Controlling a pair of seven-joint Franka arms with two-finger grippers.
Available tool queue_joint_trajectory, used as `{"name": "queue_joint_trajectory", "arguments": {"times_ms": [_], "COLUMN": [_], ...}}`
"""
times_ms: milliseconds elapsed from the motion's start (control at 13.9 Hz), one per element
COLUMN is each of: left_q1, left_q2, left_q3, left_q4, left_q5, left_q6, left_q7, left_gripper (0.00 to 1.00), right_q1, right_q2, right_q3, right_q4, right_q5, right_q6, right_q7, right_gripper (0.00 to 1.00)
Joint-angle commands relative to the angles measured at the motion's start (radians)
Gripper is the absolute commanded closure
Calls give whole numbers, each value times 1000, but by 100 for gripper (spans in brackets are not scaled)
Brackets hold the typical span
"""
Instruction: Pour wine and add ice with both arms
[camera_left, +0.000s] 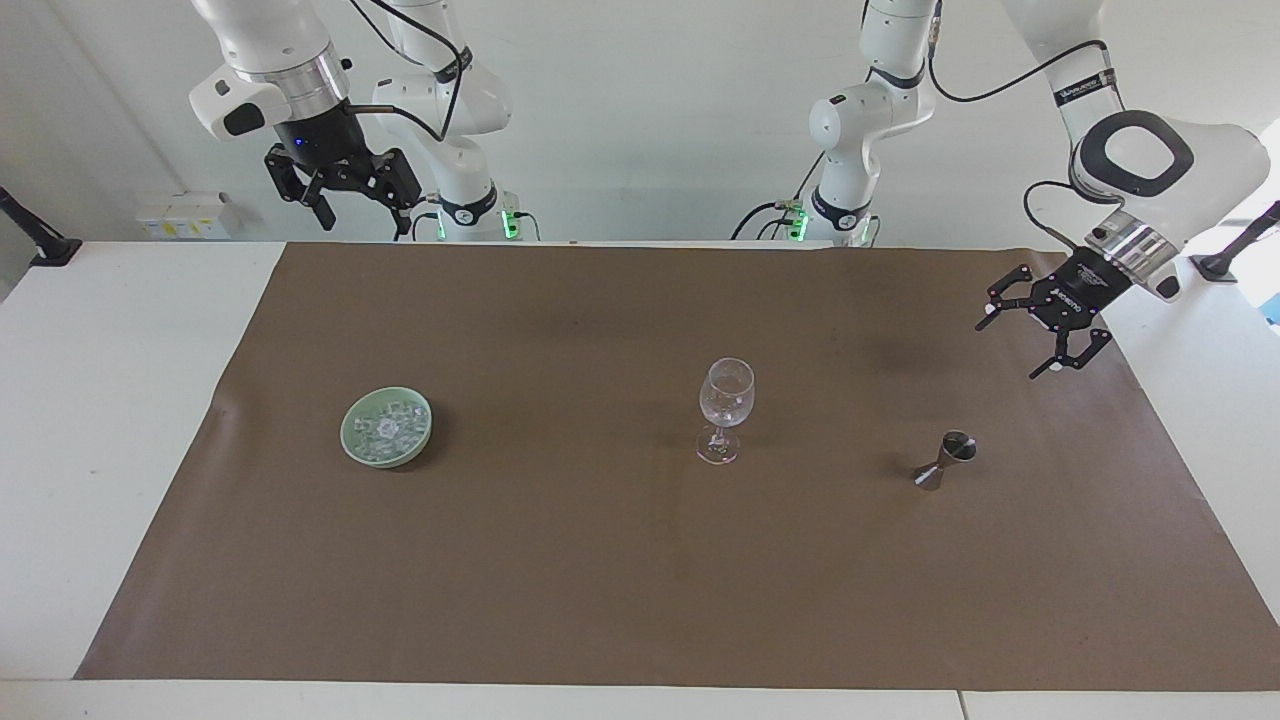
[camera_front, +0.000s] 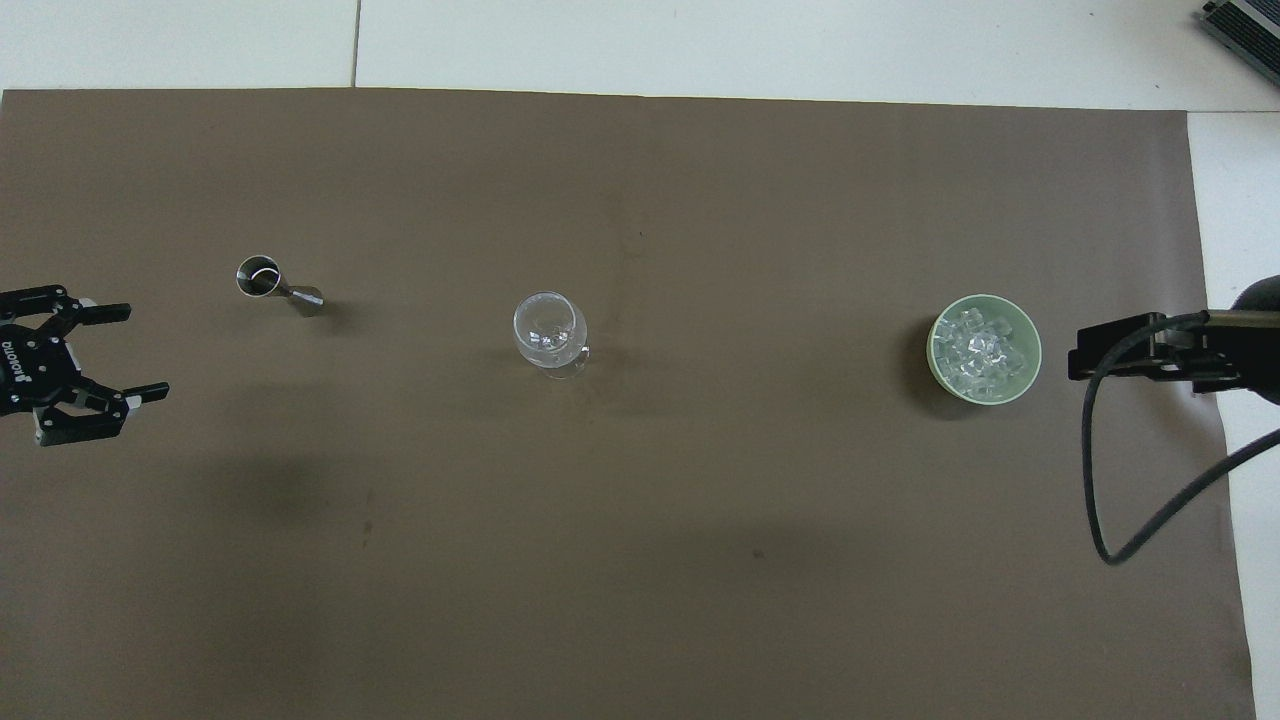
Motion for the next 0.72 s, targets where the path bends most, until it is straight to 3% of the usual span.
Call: {"name": "queue_joint_trajectory", "arguments": {"times_ms": [0,647], "left_q1": [21,90], "left_q2": [15,176], "left_q3": [-6,-9], "left_q4": [-14,-13], "left_q5": [-52,-212], "left_q6": [-24,-83], "left_q7": [62,319], "left_gripper": [0,0], "right_q1": [-3,-3], "right_q2": [-2,-2], "right_q3": [0,0], "right_q4": [-2,-2], "right_q5": [5,5], "right_q6": [-8,-8], "right_q7": [-16,-16], "right_gripper": [0,0]}}
